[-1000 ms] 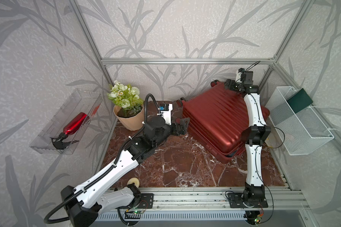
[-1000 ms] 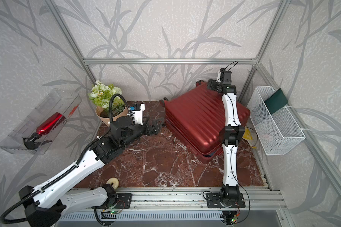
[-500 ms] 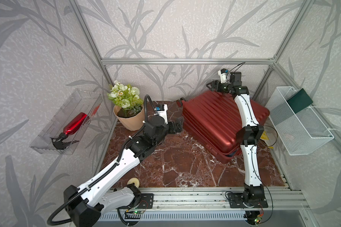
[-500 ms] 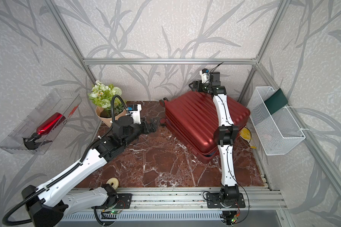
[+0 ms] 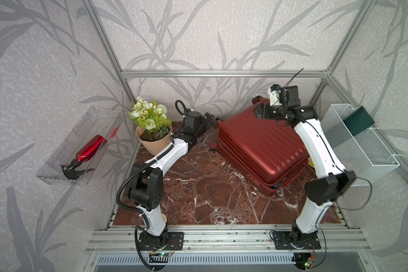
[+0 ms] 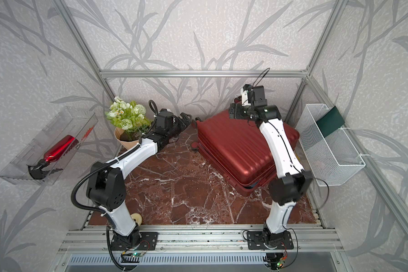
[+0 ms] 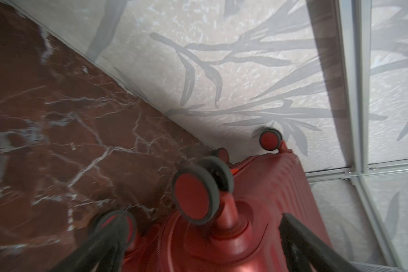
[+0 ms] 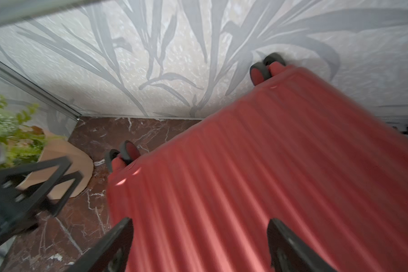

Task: Open the suitcase zippers
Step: Adjust the suitcase at the center of the board.

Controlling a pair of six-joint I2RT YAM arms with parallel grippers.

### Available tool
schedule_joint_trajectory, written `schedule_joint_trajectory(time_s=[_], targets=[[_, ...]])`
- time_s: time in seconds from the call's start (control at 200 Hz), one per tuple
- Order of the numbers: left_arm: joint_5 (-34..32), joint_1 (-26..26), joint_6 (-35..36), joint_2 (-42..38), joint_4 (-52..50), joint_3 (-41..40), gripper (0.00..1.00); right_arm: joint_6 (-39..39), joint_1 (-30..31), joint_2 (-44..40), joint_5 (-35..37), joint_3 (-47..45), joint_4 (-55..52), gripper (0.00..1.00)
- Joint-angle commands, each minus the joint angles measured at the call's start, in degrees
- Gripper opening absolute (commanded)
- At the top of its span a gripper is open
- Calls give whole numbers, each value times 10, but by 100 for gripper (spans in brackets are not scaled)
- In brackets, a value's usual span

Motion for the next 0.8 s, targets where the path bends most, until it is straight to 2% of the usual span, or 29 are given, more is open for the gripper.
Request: schedule_joint_trajectory(time_s=[0.0,0.075,0.2,0.52,0.57,0.65,0.795], targets=[[88,-2,-95,50,92,43,99,32,-2,-85,47,-91,69,90],[115,-2,-118,85,91,72,99,40,-2,-134,71,-145,73,90],[119,-6,-133,107,83,73,99,30,-2,-199,121,-202,69,91],[141,-13,-146,145,68,104,98,30,-22,-262,153,-302,60,92],[151,-12,-153,163,76,121,93,36,-31,-277,155,-322,63,92],[164,-12,-179,191,105,133,79,38,-41,-302,168,-354,62,92],[173,-12,-208,212,166,125,39,43,-76,-345,172,-397,55,92]])
